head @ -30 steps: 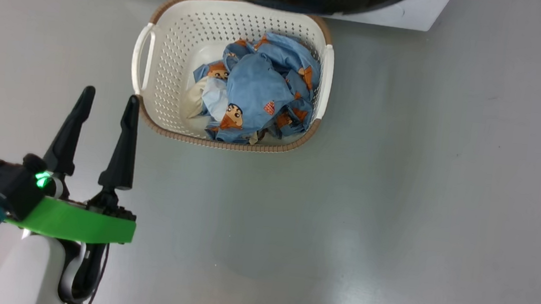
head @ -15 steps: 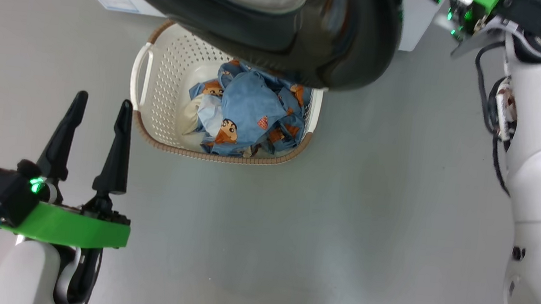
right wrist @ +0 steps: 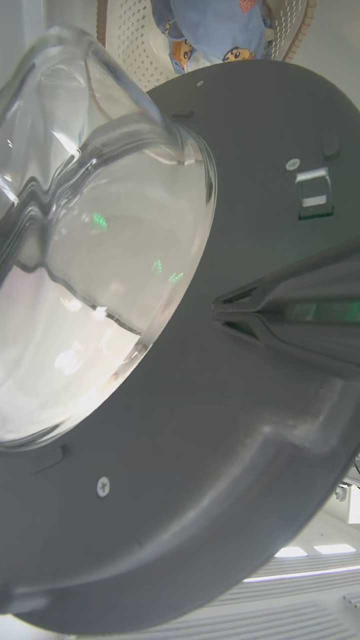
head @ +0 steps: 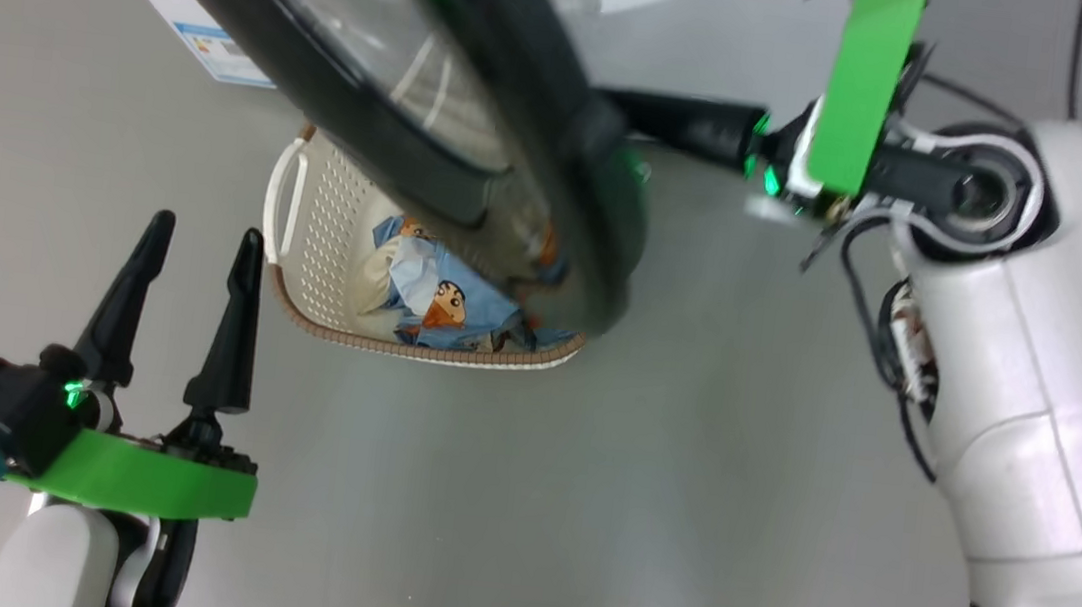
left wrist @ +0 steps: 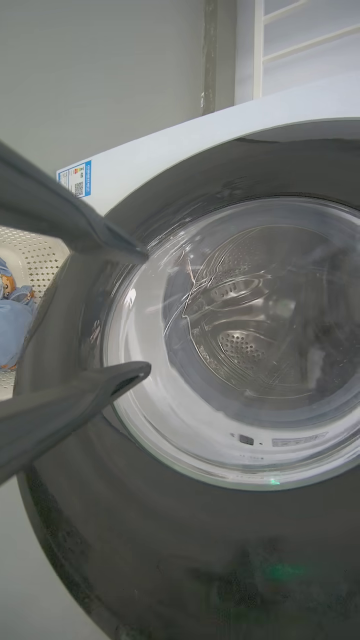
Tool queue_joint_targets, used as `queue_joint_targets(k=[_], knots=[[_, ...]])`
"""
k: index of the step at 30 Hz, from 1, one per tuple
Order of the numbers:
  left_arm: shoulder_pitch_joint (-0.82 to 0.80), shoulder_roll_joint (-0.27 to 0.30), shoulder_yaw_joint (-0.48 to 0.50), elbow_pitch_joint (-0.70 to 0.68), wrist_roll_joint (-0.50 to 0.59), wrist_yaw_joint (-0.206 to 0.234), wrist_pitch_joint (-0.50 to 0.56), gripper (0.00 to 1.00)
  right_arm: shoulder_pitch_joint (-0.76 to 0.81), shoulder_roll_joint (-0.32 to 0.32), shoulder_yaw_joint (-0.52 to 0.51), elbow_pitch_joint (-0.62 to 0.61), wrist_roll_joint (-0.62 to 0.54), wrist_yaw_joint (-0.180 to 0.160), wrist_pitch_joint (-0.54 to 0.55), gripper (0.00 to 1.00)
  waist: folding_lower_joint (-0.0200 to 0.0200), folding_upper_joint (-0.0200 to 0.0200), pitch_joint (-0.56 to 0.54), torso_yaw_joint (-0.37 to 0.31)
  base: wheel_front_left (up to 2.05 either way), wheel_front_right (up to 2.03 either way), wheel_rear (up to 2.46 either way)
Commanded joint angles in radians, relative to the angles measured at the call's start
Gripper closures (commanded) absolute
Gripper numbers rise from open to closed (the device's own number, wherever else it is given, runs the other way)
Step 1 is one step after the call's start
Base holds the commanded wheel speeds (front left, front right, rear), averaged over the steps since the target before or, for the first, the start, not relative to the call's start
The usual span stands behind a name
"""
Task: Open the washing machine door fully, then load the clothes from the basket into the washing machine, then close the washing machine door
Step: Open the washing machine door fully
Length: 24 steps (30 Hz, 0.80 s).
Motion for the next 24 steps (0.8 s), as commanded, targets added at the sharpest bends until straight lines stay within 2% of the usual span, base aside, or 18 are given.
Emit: queue_joint_targets(k=[1,14,24], knots=[[0.010,0.032,0.041,-0.023,0.007,-0.003,-0.008,0.00,0.033,0.035,0.037,-0.049,0.029,0.007,0.014,1.00,0.0000,0.0000,-0.016,-0.001,0.00,0.00,0.00],[0.031,0.029,0.069,-0.024,0.019,-0.003,-0.008,0.00,0.146,0.035,0.265,-0.170,0.120,0.007,-0.008,1.00,0.0000,0.0000,-0.074,0.005,0.00,0.00,0.00],[0.053,0.024,0.087,-0.020,0.033,-0.003,-0.008,0.00,0.172,0.035,0.394,-0.206,0.212,0.007,-0.098,1.00,0.0000,0.0000,-0.112,0.003,0.00,0.00,0.00]])
